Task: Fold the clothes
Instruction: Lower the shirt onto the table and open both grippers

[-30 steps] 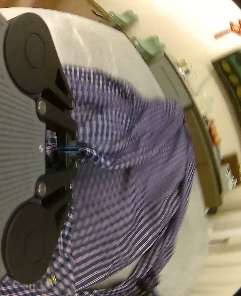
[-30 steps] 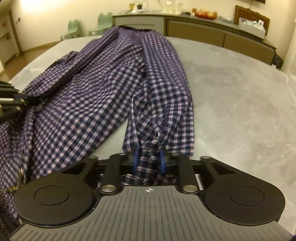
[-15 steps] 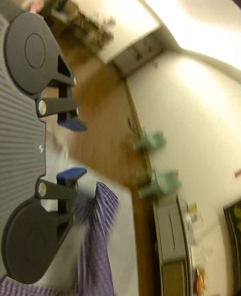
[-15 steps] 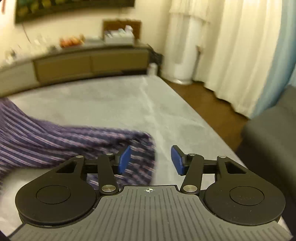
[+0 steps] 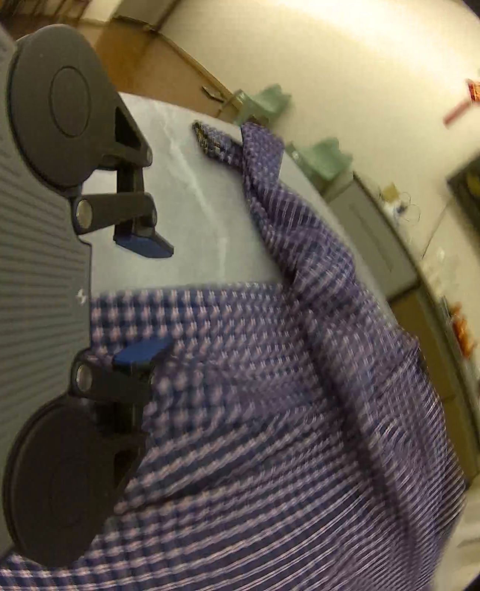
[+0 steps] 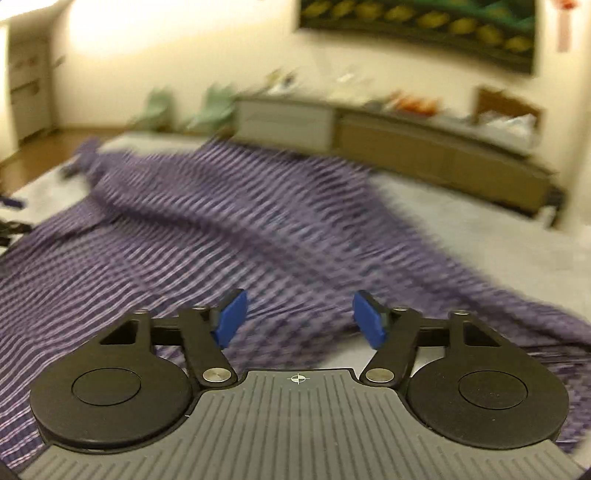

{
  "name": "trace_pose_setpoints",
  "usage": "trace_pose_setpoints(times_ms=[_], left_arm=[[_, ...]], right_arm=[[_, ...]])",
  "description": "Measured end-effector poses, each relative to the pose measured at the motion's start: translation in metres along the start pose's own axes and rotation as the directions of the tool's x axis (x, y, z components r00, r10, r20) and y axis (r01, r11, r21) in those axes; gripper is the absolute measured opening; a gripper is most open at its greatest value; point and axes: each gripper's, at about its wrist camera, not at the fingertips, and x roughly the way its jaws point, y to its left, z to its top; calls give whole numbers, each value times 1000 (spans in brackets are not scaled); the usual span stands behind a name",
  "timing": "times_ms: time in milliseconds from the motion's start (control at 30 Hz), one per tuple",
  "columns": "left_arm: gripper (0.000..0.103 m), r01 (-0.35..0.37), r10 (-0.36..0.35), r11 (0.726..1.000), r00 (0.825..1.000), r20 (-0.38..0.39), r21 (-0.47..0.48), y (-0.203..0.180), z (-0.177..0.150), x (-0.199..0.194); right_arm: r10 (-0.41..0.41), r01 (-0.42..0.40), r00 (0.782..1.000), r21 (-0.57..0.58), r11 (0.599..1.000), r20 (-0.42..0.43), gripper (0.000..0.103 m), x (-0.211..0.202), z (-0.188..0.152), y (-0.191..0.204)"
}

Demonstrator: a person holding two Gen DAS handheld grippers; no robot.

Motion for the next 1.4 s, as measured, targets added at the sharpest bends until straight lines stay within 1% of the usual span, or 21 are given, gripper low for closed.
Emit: trace_pose_setpoints(times_ms=[33,100,167,233,300,400,433,467,533,600,700,867,900,967,1000,1033,1133,1233,1300,1333,1400], left_arm=[[21,-5,5,1000,1000,-2,29,-10,-1,-6],[0,27,-28,995,1000,1,91,-32,-5,-23],[0,76,-92,967,994,56,243,-61,-15,-53],[6,155,-190,931,979,77,330,-71,-13,-76],[17,236,-272,928,958,94,287,-54,2,-90],[56,185,-218,968,954,204,167,3,39,-85],[57,164,-189,979,953,236,122,24,53,-79],[57,144,-161,986,952,259,81,42,68,-68],[58,106,-103,994,958,267,3,75,104,-31],[59,99,-82,993,966,245,-59,95,140,13],[61,124,-110,990,977,180,-66,95,181,75],[61,109,-111,994,988,105,25,63,211,162],[61,109,-113,993,989,97,37,57,212,175],[32,100,-105,993,990,90,58,50,210,193],[3,80,-83,995,994,68,55,51,211,202],[0,35,-36,999,999,36,40,54,213,215],[0,-128,128,992,992,-19,-4,63,215,250],[3,-146,145,989,989,-36,-26,70,218,253],[8,-115,113,989,993,-19,-91,81,217,237],[13,-80,81,990,997,2,-117,86,217,228],[25,15,-7,988,998,55,-151,94,217,211]], right_arm=[[-43,42,999,-28,999,-32,47,9,0,-3],[-131,123,987,-87,989,-92,50,27,-1,-8],[-220,198,965,-151,968,-146,51,44,-2,-14],[-270,253,942,-111,961,-200,51,48,-3,-49],[-236,234,941,-39,972,-244,51,44,-2,-79],[-186,207,968,113,972,-167,52,18,14,-107],[-161,179,980,166,970,-115,57,9,24,-112],[-140,151,988,202,968,-66,62,3,34,-114],[-98,91,995,206,974,25,85,6,58,-106],[-60,41,994,189,981,94,94,13,80,-95],[-13,0,996,151,989,85,96,48,99,-82],[60,-59,998,106,993,-4,96,123,121,-70],[74,-72,997,97,993,-22,92,138,126,-67],[102,-97,993,81,992,-58,57,168,134,-63],[90,-85,994,84,993,-56,7,171,135,-63],[74,-70,996,88,994,-50,0,171,135,-64],[27,-23,999,102,994,-33,0,173,135,-67],[-21,23,1000,117,993,-17,0,175,135,-70],[-53,54,999,128,990,-6,11,176,135,-72],[-69,69,998,133,989,-1,39,177,135,-73],[-102,99,995,144,985,9,61,178,134,-76]])
